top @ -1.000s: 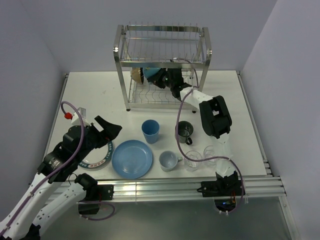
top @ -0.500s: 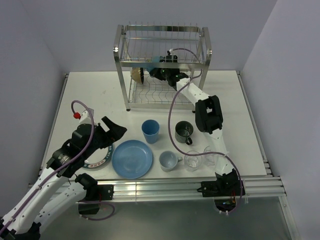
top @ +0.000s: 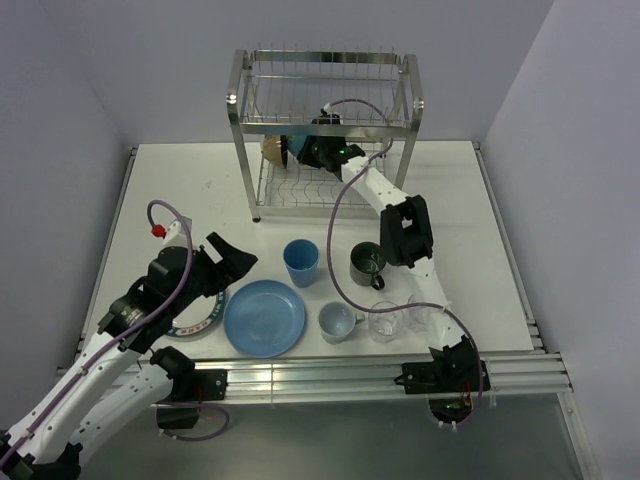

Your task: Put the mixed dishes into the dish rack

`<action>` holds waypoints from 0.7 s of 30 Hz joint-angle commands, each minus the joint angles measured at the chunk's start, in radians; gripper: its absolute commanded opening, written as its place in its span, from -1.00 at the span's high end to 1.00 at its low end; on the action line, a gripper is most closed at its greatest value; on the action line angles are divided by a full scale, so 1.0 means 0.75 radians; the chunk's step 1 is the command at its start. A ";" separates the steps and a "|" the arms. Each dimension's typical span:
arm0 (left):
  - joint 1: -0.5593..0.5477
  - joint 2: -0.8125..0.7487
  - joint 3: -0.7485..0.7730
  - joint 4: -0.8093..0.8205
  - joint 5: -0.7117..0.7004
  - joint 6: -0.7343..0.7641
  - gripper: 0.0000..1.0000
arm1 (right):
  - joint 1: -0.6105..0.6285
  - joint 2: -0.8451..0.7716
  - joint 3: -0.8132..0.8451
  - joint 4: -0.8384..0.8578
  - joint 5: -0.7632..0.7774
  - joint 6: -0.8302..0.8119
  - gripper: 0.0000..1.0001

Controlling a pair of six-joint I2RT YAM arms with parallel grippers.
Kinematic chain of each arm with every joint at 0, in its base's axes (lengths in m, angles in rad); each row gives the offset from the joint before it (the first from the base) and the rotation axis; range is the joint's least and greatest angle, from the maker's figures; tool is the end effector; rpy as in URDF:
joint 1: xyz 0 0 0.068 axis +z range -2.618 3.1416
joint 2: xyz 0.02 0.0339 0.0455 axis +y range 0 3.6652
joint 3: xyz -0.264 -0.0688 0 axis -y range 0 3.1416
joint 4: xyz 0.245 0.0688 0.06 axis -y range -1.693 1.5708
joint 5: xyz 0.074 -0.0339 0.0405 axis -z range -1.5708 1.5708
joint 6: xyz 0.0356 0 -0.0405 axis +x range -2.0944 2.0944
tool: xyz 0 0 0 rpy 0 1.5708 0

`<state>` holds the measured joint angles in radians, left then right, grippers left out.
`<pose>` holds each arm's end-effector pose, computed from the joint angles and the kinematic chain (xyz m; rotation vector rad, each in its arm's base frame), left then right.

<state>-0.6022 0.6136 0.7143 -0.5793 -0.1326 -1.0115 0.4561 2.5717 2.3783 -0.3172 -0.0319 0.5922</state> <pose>0.1171 -0.0748 0.2995 -0.5237 2.0950 -0.8478 0.5291 0.2608 0.2142 0.1262 2.1480 0.6608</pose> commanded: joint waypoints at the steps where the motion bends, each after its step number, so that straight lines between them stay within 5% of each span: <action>1: -0.001 0.043 0.027 0.028 0.007 -0.007 -0.81 | 0.048 0.025 0.144 -0.004 0.083 -0.057 1.00; 18: -0.001 0.166 -0.001 0.093 0.085 -0.036 -0.78 | 0.057 0.001 0.169 -0.123 0.378 -0.278 1.00; 21: -0.003 0.186 -0.003 0.099 0.103 -0.046 -0.76 | 0.057 0.007 0.191 -0.139 0.380 -0.311 0.83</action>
<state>-0.6018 0.7429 0.7132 -0.5537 -0.0826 -1.0279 0.5034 2.6114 2.4485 -0.4446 0.1917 0.4210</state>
